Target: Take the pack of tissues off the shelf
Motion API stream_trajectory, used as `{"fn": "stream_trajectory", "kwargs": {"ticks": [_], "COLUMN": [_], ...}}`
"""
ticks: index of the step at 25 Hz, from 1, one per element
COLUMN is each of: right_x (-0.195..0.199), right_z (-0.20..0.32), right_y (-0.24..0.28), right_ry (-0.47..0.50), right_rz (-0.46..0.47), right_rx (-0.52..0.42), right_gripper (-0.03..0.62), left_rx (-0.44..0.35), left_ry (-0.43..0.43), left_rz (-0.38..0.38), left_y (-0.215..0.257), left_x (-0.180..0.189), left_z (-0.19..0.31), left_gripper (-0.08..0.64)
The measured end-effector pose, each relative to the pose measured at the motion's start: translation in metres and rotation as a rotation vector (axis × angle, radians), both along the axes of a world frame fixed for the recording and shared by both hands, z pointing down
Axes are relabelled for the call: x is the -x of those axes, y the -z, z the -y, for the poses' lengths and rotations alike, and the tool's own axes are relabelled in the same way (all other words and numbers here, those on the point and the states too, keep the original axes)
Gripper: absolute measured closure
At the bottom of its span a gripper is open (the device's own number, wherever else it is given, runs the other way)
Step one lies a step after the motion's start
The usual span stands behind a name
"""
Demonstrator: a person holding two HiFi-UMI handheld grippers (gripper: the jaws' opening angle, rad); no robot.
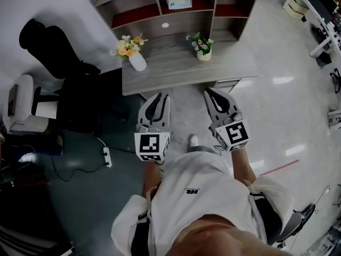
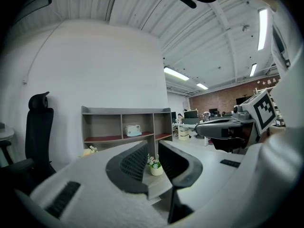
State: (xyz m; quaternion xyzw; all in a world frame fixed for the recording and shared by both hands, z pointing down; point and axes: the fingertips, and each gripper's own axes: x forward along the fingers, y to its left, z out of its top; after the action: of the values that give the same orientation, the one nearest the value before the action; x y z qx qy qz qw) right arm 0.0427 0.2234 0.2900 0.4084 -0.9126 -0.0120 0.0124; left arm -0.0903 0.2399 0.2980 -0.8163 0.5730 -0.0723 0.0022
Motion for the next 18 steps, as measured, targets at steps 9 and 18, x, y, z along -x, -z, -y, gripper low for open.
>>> {"fn": "stream_trajectory", "kwargs": {"ticks": [9,18], "right_x": [-0.003,-0.004], "right_z": [0.04,0.071], "right_y": [0.001,-0.003], "right_ry": [0.032,0.026], "right_rz": [-0.006,0.002], "right_rx": [0.003,0.004], "right_gripper": [0.566,0.565], "left_rx": [0.008,0.0], "left_ry": [0.02,0.006], "left_rz": [-0.001,0.017], "left_y": [-0.001,-0.001], "left_x": [-0.008,-0.012], "left_z": [0.036,0.068], "left_gripper": [0.474,0.474]}}
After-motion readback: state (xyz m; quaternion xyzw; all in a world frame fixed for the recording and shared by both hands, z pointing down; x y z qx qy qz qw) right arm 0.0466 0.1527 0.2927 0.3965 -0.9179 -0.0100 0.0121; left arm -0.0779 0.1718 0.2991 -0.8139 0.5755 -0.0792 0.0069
